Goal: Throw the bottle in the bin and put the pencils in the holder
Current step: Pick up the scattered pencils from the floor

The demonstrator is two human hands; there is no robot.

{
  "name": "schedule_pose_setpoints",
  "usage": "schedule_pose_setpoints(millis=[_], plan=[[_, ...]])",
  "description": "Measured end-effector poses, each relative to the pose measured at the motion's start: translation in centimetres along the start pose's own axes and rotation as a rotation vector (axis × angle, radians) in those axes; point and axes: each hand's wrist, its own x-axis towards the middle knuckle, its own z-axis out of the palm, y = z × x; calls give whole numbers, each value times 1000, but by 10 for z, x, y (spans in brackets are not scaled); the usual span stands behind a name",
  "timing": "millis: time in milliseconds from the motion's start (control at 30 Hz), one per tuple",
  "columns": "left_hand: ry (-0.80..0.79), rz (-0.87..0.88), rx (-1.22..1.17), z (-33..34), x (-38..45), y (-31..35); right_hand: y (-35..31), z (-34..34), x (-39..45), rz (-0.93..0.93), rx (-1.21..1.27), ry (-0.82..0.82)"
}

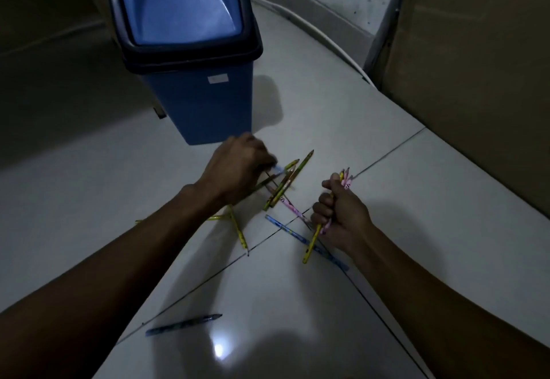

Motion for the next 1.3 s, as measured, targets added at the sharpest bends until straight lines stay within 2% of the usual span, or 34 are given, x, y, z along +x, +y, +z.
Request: schedule_pose_setpoints(millis=[100,233,333,433,600,667,733,833,900,967,1100,1300], plan=[[172,-260,-318,-19,21,21,-2,14,-4,-77,-91,-47],[41,-557,-756,-16,36,39,-5,31,-11,-178,-213,-121],[13,-693,-969,2,31,43,-5,33,-12,-126,-227,-169],[-35,-734,-979,18,26,50,-3,27,-11,-17,-171,-163],[-170,-762,-944,32,25,63,1,14,-13,-29,-282,-30],[-230,-729,-998,32,25,66,-1,11,-13,-22,-268,36],[-219,-735,-1022,31,26,63,-6,5,-11,-1,-221,73],[-37,-782,-777,40,29,41,-15,-8,-8,14,-163,67],[-17,-791,-551,47,31,25,-19,-12,-7,21,-108,66],[-90,-771,-403,54,33,15,-20,-15,-7,34,-62,60],[-301,-731,-260,62,38,10,-25,-19,-5,51,-6,37],[-359,-702,-200,67,44,4,-30,-31,0,40,-30,65]])
